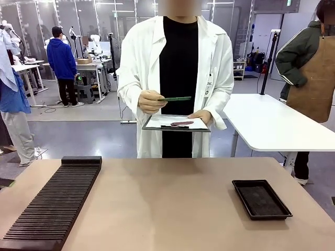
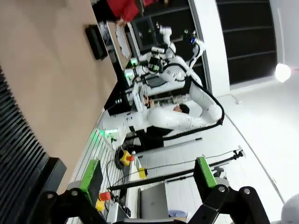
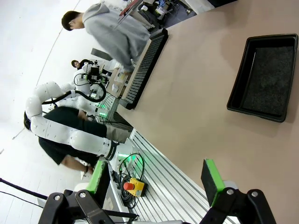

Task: Inspect the PCB.
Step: Pick up the Blank PCB that the human is holding.

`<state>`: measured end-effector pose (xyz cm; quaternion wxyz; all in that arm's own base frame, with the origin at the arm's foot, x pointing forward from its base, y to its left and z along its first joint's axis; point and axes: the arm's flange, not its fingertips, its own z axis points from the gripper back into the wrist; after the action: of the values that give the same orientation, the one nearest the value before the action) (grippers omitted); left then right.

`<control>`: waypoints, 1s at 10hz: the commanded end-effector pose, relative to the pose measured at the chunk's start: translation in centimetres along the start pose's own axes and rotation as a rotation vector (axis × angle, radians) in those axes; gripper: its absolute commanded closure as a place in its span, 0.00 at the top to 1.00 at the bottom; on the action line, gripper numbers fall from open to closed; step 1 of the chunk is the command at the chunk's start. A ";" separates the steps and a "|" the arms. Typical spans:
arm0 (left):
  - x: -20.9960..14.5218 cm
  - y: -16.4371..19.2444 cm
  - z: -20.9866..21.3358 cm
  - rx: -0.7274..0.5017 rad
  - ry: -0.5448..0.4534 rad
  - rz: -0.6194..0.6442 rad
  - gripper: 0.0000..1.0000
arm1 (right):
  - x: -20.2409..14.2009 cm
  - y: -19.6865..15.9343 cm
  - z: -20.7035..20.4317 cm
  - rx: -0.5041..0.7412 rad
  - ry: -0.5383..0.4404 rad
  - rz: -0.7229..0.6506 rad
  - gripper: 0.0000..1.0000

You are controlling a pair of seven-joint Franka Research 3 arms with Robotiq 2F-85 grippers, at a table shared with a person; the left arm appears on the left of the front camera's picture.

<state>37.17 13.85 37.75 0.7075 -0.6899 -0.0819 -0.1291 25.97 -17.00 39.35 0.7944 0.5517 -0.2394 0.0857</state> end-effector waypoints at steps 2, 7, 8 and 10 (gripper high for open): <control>-2.1 -0.2 1.1 0.019 -0.084 0.002 1.00 | 0.1 0.0 0.1 0.008 -0.014 0.022 1.00; -2.2 0.3 2.0 0.002 -0.080 0.020 1.00 | 0.1 0.0 0.1 0.008 -0.014 0.022 1.00; -2.2 0.3 2.0 0.002 -0.080 0.020 1.00 | 0.1 0.0 0.1 0.008 -0.014 0.022 1.00; -2.2 0.3 2.0 0.002 -0.080 0.020 1.00 | 0.1 0.0 0.1 0.008 -0.014 0.022 1.00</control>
<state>35.32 15.91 36.83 0.7041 -0.6960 -0.1060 -0.0926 25.97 -17.00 39.35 0.7944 0.5516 -0.2395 0.0858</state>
